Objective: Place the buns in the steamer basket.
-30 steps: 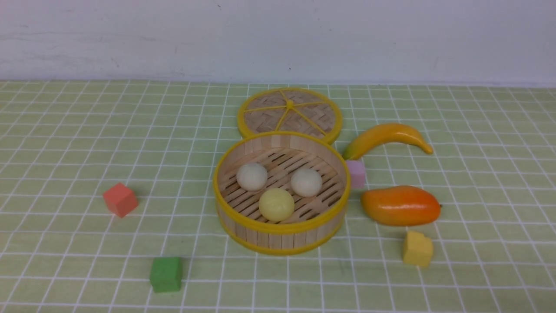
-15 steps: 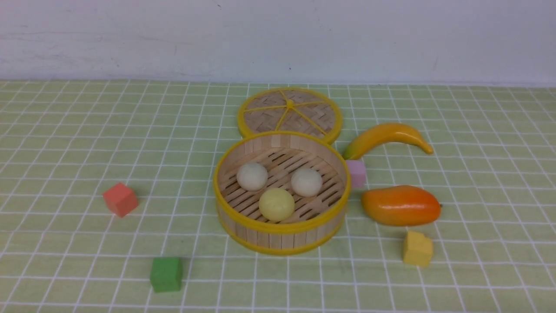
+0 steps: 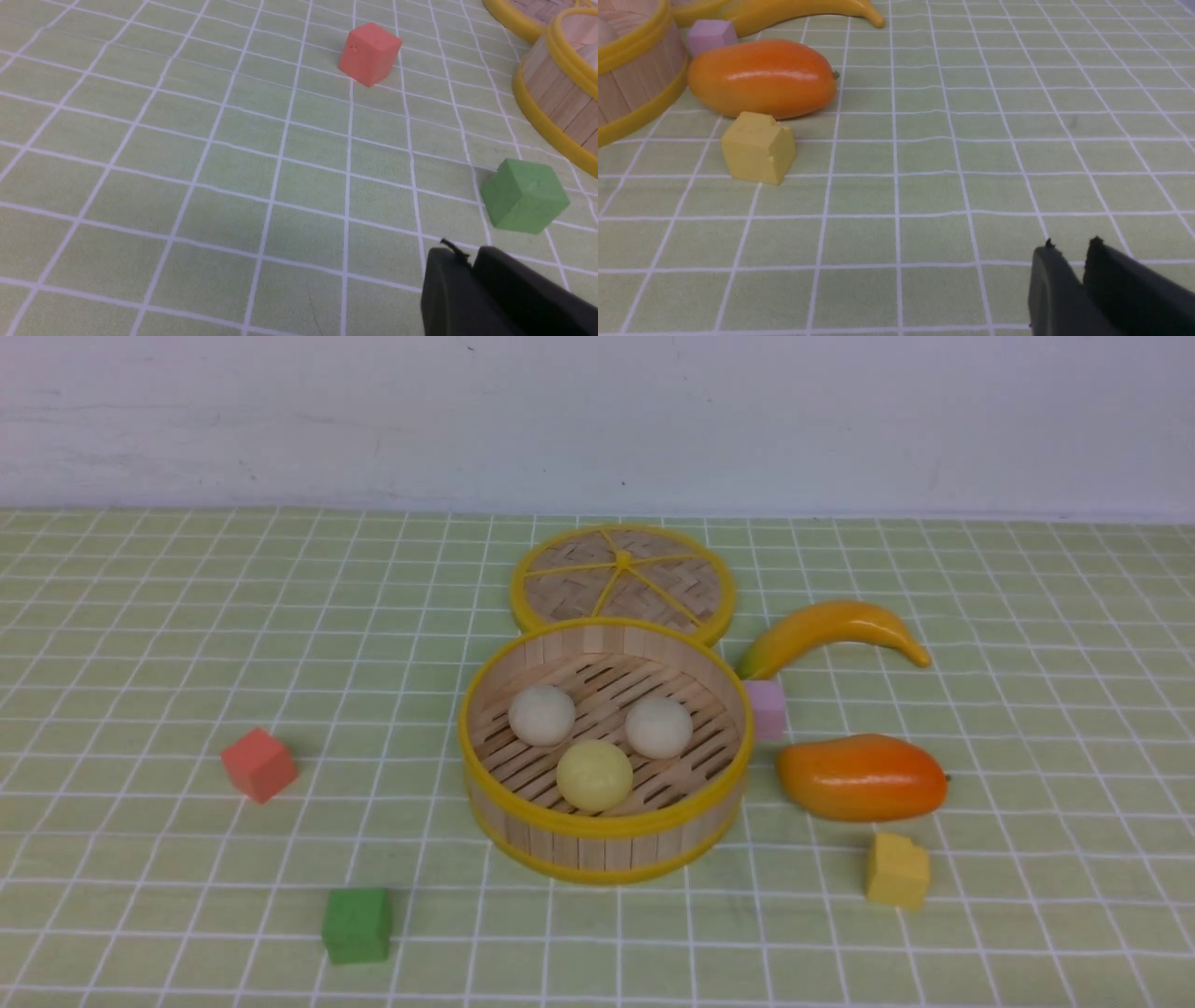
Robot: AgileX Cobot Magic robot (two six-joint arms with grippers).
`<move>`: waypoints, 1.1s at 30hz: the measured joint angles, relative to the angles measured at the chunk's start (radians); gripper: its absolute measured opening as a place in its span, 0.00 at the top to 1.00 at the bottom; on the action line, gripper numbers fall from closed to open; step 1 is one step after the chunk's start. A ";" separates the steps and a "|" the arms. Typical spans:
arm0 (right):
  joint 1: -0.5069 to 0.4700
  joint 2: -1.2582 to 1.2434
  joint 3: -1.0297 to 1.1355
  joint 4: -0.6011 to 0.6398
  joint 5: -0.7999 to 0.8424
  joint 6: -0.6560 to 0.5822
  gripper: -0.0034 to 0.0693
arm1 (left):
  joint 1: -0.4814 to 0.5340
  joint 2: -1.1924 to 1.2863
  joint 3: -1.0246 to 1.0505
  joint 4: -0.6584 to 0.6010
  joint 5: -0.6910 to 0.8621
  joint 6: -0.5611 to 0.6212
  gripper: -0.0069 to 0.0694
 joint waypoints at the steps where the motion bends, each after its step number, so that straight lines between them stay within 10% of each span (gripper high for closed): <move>1: 0.000 0.000 0.000 0.000 0.000 0.000 0.79 | 0.000 0.000 0.000 0.000 0.000 0.000 0.82; 33: 0.000 0.000 0.000 0.000 -0.001 0.000 0.74 | -0.046 0.000 0.000 0.000 0.000 0.000 0.79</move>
